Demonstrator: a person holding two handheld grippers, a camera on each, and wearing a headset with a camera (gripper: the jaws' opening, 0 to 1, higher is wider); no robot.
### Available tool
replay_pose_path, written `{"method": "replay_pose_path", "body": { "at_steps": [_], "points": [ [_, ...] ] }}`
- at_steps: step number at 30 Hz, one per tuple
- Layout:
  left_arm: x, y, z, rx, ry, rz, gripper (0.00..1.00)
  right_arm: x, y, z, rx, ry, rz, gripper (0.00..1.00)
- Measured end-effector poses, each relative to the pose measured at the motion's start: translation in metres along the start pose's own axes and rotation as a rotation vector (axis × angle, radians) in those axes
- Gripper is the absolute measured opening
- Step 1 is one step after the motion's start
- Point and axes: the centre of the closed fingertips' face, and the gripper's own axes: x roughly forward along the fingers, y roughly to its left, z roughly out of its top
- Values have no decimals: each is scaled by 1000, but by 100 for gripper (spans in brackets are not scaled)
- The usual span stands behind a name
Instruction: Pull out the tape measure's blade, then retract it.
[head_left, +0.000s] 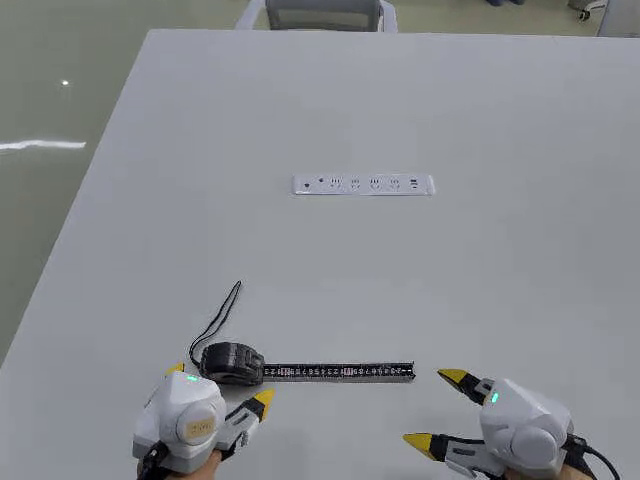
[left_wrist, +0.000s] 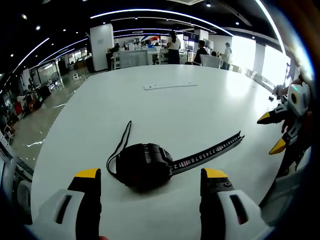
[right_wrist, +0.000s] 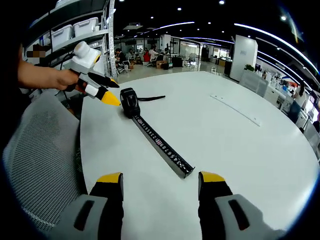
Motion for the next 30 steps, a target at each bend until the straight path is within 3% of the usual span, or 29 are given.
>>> {"method": "replay_pose_path", "body": {
  "at_steps": [8, 11, 16, 26, 30],
  "points": [
    [8, 0, 3, -29, -33, 30, 77, 9, -8, -5, -65, 29, 59, 53],
    [11, -2, 2, -42, -29, 26, 74, 14, -12, -9, -115, 44, 79, 50],
    [13, -1, 4, -37, -38, 37, 72, 21, -18, -15, -139, 59, 114, 47],
    [18, 7, 10, -51, -64, 85, 70, 32, -32, -23, -214, 86, 188, 41],
    [21, 9, 7, -55, -62, 98, 68, 36, -35, -28, -244, 109, 219, 39]
  ]
}}
